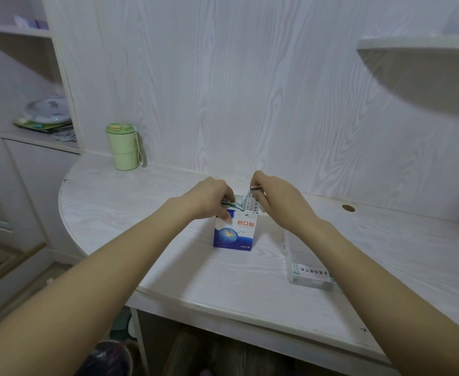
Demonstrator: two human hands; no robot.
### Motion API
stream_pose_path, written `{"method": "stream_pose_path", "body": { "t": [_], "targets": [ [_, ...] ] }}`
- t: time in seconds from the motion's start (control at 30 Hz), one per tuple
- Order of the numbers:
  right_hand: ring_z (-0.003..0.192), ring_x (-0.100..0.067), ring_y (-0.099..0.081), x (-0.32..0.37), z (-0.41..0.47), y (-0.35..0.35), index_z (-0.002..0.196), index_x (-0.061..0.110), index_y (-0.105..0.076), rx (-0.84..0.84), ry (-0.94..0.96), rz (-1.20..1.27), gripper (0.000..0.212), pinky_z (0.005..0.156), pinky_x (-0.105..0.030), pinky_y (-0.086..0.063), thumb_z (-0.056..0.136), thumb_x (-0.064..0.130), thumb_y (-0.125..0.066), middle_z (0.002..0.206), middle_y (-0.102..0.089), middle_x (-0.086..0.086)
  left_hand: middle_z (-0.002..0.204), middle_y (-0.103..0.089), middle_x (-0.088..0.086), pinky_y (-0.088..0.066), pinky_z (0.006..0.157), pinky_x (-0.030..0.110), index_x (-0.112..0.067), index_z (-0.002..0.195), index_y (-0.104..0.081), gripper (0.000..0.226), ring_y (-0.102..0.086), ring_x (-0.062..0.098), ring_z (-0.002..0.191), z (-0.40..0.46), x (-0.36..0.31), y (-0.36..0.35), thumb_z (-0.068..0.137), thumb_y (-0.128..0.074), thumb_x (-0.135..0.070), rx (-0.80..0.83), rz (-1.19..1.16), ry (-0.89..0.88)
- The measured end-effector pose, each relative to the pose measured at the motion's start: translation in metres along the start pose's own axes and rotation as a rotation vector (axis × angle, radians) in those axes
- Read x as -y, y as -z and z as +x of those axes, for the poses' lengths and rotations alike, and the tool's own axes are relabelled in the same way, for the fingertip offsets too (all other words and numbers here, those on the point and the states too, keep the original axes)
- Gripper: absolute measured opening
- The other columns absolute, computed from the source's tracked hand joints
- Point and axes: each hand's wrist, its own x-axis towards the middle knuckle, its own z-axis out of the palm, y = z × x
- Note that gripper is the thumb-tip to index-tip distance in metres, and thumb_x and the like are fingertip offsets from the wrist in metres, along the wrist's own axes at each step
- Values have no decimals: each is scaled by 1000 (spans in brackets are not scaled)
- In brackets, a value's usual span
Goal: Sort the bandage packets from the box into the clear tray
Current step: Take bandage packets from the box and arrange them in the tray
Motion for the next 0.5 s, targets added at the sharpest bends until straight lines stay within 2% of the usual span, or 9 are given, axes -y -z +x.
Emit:
{"method": "stream_pose_path", "body": {
  "t": [0.17, 0.33, 0.43, 0.5],
  "targets": [
    [86, -16, -54, -2, -1, -1, 118, 17, -47, 65, -16, 127, 27, 72, -33, -49, 92, 16, -55, 111, -61, 1, 114, -67, 3, -44, 78, 26, -14, 117, -64, 46, -59, 20, 100, 1, -1, 0, 76, -78, -28, 11, 9, -8],
    [92, -20, -61, -3, 5, 2, 102, 12, -58, 68, -39, 167, 11, 74, -37, -52, 90, 11, -58, 104, -65, -7, 114, -66, 4, -41, 75, 24, -13, 119, -62, 47, -58, 20, 100, 1, -1, -2, 77, -77, -28, 12, 21, -5],
    [87, -16, -60, -4, 8, 8, 95, 14, -61, 11, -88, 250, 9, 68, -27, -50, 87, 9, -62, 96, -67, -3, 121, -61, 6, -41, 79, 24, -12, 125, -57, 51, -56, 21, 107, 1, 0, -3, 79, -75, -25, 38, 11, -1],
    [82, -14, -58, -6, 8, 14, 93, 15, -62, -24, -123, 310, 10, 64, -18, -44, 86, 8, -64, 92, -65, -1, 131, -55, 6, -42, 92, 28, -12, 134, -48, 62, -51, 22, 117, 1, -1, -3, 79, -75, -24, 56, -23, 10]
  ]
}}
